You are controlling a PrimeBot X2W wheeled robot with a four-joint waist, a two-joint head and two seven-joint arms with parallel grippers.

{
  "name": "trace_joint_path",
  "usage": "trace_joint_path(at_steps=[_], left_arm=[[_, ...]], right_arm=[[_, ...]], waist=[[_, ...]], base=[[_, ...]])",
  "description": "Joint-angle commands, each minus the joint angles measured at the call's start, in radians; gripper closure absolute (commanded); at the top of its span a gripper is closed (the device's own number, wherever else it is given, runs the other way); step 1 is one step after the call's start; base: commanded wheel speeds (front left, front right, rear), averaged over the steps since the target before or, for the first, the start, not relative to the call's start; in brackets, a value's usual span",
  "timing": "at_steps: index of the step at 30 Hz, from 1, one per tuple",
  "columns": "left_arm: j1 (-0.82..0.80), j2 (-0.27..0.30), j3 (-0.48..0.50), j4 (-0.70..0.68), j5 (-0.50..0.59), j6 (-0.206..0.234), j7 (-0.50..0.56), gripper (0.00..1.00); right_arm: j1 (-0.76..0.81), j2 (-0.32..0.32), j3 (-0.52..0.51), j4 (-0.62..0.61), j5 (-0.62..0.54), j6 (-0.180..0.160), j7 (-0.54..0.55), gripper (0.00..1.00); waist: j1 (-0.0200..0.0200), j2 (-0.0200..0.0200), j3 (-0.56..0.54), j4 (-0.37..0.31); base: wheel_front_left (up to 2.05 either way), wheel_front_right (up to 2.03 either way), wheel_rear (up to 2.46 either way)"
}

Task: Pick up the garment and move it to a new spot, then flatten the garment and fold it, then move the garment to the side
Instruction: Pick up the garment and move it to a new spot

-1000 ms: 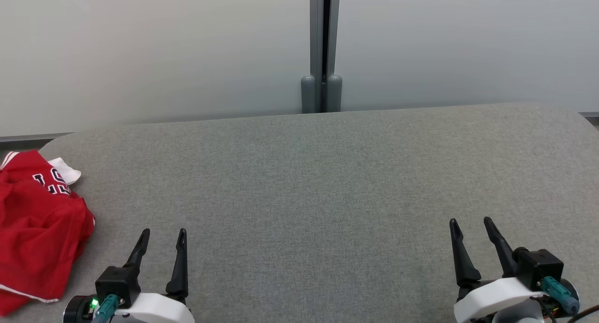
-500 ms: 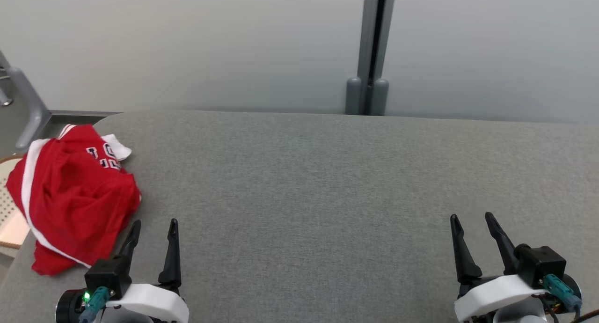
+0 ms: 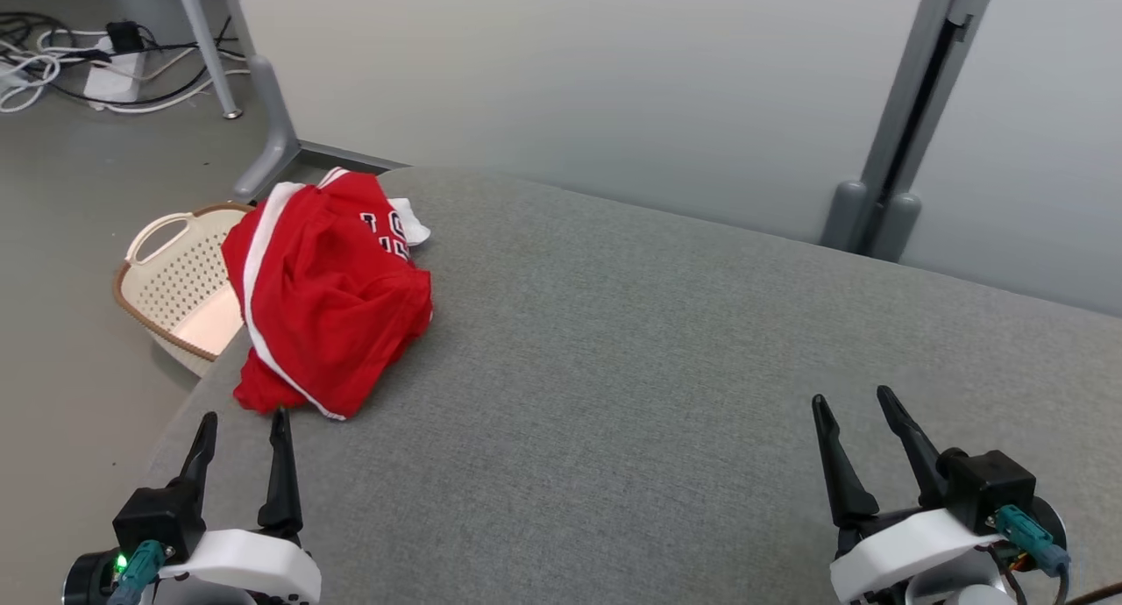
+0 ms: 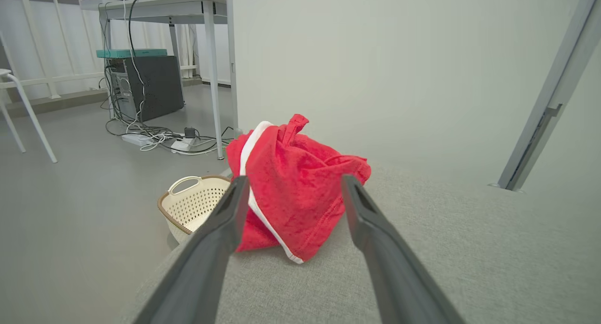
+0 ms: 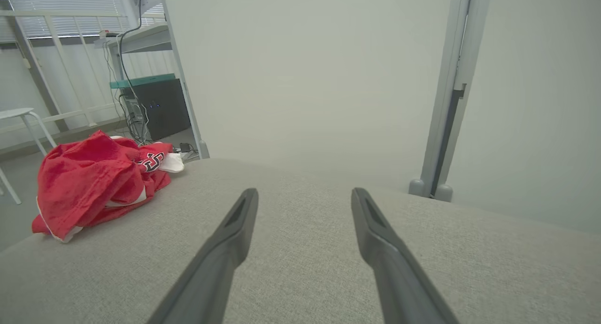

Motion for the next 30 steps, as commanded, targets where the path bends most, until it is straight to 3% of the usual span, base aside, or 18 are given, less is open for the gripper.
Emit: trace_joint_path(at_steps=[1, 19, 24, 30], left_arm=[[0.002, 0.004, 0.009, -0.002, 0.010, 0.003, 0.000, 0.00], [-0.027, 0.002, 0.012, -0.011, 0.005, -0.015, 0.000, 0.00], [-0.082, 0.002, 0.003, 0.002, -0.009, -0.018, 0.000, 0.00], [-0.205, 0.002, -0.010, 0.111, -0.058, -0.040, 0.000, 0.00]], right_arm=[[0.003, -0.002, 0.005, -0.009, -0.003, 0.000, 0.002, 0.00], [0.011, -0.007, 0.007, -0.056, -0.003, 0.000, 0.029, 0.00], [-0.021, -0.020, 0.007, -0.085, -0.007, 0.000, 0.047, 0.00], [-0.075, -0.046, 0.018, -0.127, -0.014, 0.000, 0.082, 0.00]], waist=[[0.0000, 0.0000, -0.002, 0.040], [0.0000, 0.0000, 0.026, 0.049], [0.0000, 0.0000, 0.089, 0.030], [0.0000, 0.0000, 0.203, -0.015]], base=[[0.00, 0.00, 0.00], [0.00, 0.00, 0.00], [0.00, 0.00, 0.00], [0.00, 0.00, 0.00]])
